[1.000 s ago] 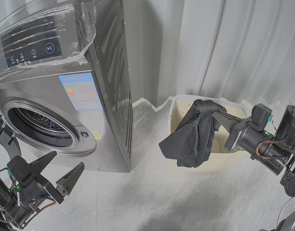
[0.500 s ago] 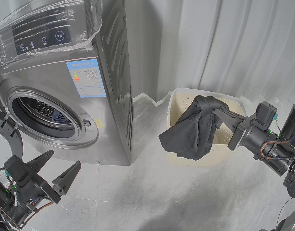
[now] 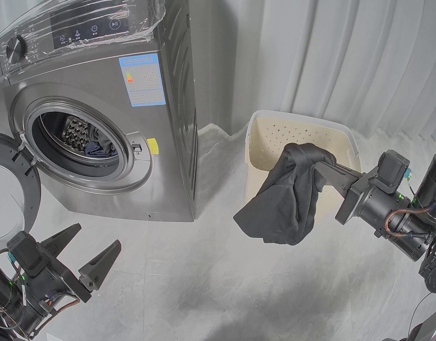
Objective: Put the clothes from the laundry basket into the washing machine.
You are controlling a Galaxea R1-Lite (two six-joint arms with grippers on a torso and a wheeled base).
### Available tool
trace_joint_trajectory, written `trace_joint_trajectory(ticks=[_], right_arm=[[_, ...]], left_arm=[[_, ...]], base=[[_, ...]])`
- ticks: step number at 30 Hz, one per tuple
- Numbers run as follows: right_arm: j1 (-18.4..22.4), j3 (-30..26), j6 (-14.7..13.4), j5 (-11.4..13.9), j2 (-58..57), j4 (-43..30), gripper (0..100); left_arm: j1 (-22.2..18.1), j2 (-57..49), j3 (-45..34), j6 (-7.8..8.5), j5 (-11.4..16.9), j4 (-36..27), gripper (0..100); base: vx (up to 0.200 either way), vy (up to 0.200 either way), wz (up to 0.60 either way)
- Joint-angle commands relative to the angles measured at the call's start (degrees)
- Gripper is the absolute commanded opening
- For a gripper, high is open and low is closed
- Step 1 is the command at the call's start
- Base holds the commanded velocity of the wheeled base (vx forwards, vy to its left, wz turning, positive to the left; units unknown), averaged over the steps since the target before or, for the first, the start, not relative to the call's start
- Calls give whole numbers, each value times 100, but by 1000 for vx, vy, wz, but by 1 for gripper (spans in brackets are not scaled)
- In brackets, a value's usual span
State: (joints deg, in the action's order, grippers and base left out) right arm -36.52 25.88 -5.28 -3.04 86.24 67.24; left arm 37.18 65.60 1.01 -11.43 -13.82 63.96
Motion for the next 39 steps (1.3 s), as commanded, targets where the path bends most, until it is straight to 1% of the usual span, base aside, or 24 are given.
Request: trace_joint_trajectory(ticks=[1, 14, 29, 33, 39], right_arm=[[-4, -4, 1, -4, -2, -1, 0], [-4, -4, 1, 5, 25, -1, 0], [-109, 5, -17, 5, 42, 8, 0], [-127, 13, -87, 14, 51, -1, 0], [-206, 31, -123, 5, 51, -1, 0]], left_arm=[[0, 23, -101, 1, -6, 2, 100], [-53, 14, -101, 1, -15, -7, 100], [-53, 14, -101, -8, -15, -7, 100], [-53, 14, -101, -8, -15, -7, 100], [-53, 14, -101, -17, -15, -7, 100]], base=[[0, 200, 0], [0, 200, 0], [0, 200, 0], [0, 200, 0], [0, 200, 0]])
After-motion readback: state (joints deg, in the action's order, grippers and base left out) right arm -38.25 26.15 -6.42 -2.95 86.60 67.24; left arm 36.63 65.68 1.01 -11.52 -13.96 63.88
